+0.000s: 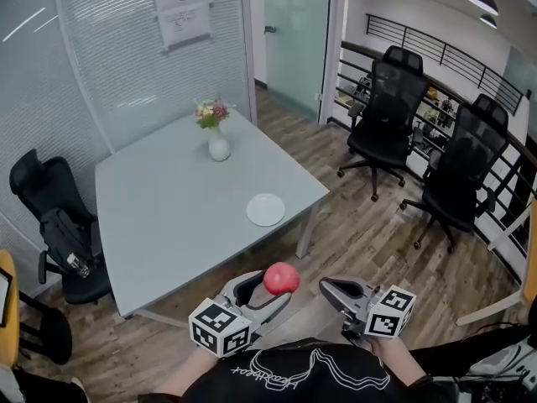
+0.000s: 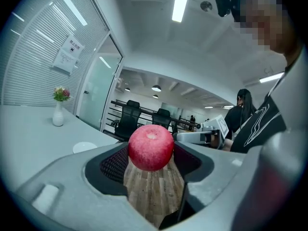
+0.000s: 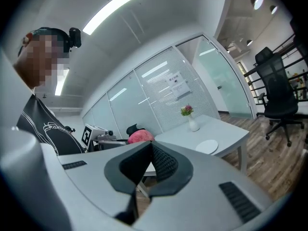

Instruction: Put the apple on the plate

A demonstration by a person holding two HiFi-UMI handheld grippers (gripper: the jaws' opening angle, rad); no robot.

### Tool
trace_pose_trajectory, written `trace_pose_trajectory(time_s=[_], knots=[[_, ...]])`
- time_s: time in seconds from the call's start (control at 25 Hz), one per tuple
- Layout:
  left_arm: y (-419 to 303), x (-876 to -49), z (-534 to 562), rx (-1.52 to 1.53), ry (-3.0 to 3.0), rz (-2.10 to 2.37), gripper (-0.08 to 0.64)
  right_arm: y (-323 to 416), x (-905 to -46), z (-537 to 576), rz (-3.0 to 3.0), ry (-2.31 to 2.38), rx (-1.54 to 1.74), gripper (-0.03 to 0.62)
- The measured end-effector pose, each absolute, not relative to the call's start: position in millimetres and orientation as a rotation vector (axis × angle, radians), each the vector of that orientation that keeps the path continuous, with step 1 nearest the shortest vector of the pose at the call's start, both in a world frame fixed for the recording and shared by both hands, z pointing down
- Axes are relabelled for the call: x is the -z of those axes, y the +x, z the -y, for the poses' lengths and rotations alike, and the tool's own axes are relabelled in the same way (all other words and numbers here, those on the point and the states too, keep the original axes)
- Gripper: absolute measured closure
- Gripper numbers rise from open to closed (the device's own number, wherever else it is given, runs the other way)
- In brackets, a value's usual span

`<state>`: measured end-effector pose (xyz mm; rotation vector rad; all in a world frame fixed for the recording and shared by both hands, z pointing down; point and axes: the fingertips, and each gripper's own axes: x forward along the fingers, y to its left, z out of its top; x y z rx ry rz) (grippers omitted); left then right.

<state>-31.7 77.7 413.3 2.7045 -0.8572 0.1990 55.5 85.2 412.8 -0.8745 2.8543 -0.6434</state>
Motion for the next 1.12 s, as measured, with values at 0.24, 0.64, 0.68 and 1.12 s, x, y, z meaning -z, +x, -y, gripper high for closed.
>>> trace_pose_trajectory(time_s=[0.24, 0.64, 0.68, 1.12], knots=[[-54.3, -426.4, -28.8, -0.192, 2.681, 0.888, 0.259, 42.8, -418.6, -40.2, -2.867, -0.903, 0.644, 0.583], [-97.6, -444.4, 5.8, -0.157, 2.580, 1.024, 0.259, 8.2, -425.9, 7.8, -2.955, -0.799, 0.679, 0.583], [-100.3, -443.5, 9.4, -0.155, 2.575, 1.039, 0.259, 5.1, -426.6, 13.3, -2.966, -0.788, 0.685, 0.583], [-109.1, -440.9, 65.2, -0.182, 2.522, 1.171, 0.259, -7.2, -431.5, 86.0, -2.963, -0.610, 0.751, 0.583]])
